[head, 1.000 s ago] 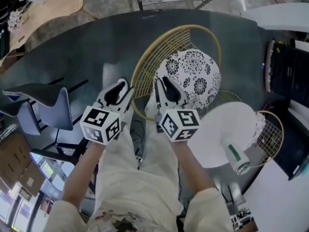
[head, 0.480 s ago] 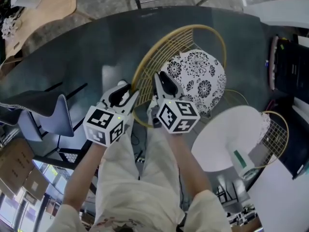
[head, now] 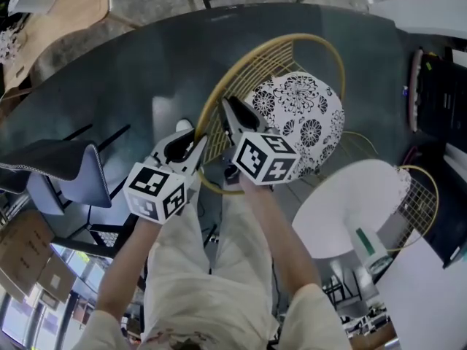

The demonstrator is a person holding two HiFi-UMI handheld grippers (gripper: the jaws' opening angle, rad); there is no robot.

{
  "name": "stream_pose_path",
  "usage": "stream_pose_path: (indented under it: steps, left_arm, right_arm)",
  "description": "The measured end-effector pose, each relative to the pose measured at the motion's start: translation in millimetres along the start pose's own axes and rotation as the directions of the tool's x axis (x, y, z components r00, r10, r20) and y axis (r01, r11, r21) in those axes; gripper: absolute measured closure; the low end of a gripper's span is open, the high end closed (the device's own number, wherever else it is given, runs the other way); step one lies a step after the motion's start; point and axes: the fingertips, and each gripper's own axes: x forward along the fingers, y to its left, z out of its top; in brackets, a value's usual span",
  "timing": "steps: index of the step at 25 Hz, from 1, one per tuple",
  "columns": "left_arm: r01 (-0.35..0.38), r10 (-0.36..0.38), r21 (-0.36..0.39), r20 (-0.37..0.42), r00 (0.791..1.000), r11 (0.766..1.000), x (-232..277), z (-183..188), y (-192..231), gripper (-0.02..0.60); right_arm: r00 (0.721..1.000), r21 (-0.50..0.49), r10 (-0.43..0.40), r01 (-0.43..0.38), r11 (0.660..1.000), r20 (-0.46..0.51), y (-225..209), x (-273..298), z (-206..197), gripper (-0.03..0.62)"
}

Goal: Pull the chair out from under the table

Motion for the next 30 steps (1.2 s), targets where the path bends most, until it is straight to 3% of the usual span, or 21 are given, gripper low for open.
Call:
stream_pose_path:
  steps: [11,30]
  left_arm:
    - [-0.008,0.008,-0.008,-0.01,1.0,1.0,-1.3,-0.1,1.5,0.505]
    - [-0.015,0.015,-0.035,0.012,1.0,0.999,-11.8,4.7,16.2,0.506]
  right_arm:
    - [1.0,0.129,-0.007,0.009,0.992,-0.012,1.5,14.1,0.4,0.561]
    - [1.0,0.114,0.003,-0.002,0.993,-0.013,16.0,25.4,-1.5,0.563]
